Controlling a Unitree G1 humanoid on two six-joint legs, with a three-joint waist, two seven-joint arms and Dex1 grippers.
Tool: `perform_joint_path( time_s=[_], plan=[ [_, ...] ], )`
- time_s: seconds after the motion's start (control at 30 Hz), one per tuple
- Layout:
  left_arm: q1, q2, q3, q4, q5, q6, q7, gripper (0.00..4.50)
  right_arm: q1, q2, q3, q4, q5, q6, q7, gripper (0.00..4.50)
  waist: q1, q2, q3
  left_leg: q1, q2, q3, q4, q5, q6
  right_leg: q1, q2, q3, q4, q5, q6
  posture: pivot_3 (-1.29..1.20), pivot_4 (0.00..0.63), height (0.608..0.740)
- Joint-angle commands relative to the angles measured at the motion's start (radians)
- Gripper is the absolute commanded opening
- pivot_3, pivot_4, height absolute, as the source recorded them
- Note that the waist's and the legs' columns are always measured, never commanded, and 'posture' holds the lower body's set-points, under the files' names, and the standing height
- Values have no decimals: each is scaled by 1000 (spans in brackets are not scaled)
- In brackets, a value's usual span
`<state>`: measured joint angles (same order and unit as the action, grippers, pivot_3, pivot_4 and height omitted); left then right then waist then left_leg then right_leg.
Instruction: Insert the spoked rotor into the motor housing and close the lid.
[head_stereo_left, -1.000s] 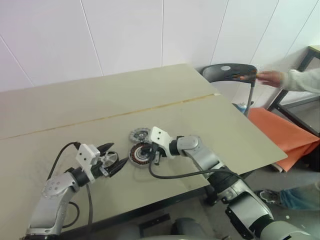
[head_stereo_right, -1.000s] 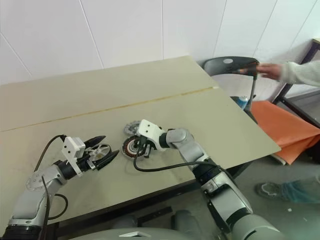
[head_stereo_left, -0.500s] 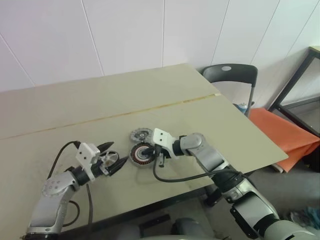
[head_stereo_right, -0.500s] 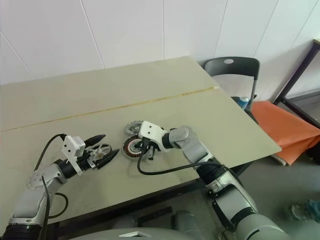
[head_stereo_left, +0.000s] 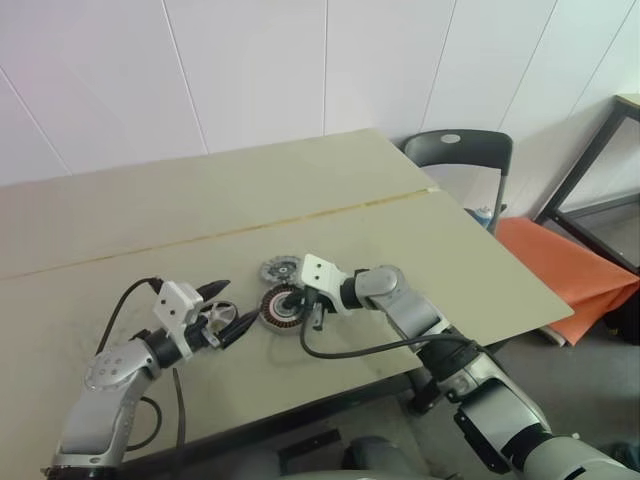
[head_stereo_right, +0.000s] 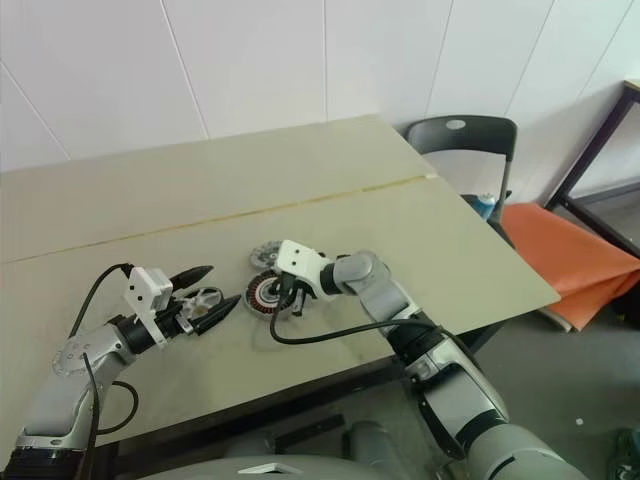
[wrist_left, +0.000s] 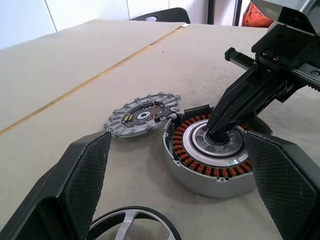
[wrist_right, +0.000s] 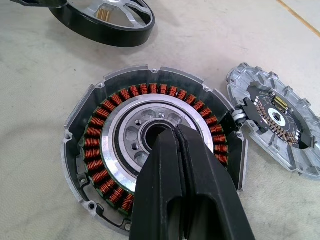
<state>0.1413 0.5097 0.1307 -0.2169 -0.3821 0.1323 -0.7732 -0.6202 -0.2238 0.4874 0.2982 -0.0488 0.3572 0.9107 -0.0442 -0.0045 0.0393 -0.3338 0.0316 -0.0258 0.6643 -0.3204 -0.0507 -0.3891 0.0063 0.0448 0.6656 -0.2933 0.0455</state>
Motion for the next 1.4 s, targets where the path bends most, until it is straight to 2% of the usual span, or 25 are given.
perform_joint_path(
  time_s=[0.03,0.33,0.53,0.8,1.0,1.4],
  plan=[
    [-21,9,5,-35,-4,-3,1,4500,8,6,-15,55,-23,33,-46,41,-1,0,0,0,0,0,0,0,0,0,0,0,0,0,0,0,0,740],
    [-19,3,8,16,7,-44,-18,4500,29,65,-50,34,40,80,-35,41,-4,0,0,0,0,-2,-1,0,0,-1,2,0,1,0,0,0,0,740],
    [-20,-2,0,39,13,-69,-18,4500,36,95,-45,52,14,74,-85,41,-23,0,0,-1,1,-2,-1,0,0,-2,2,0,1,1,2,0,0,740],
    [-28,-5,1,78,20,-96,-35,4500,28,89,-4,79,-38,44,-117,41,-28,0,0,2,1,-4,-1,0,0,-2,5,2,1,1,0,0,0,740],
    [-34,-9,2,114,24,-123,-50,4500,23,120,10,90,-44,29,-125,41,-30,2,2,13,1,-6,-3,0,0,2,10,7,1,1,-3,0,0,740],
    [-37,-17,-1,166,32,-170,-65,4500,-52,198,85,198,-83,-40,-93,41,-64,0,1,14,1,-8,-13,0,0,1,16,13,2,4,-7,0,0,740]
  ],
)
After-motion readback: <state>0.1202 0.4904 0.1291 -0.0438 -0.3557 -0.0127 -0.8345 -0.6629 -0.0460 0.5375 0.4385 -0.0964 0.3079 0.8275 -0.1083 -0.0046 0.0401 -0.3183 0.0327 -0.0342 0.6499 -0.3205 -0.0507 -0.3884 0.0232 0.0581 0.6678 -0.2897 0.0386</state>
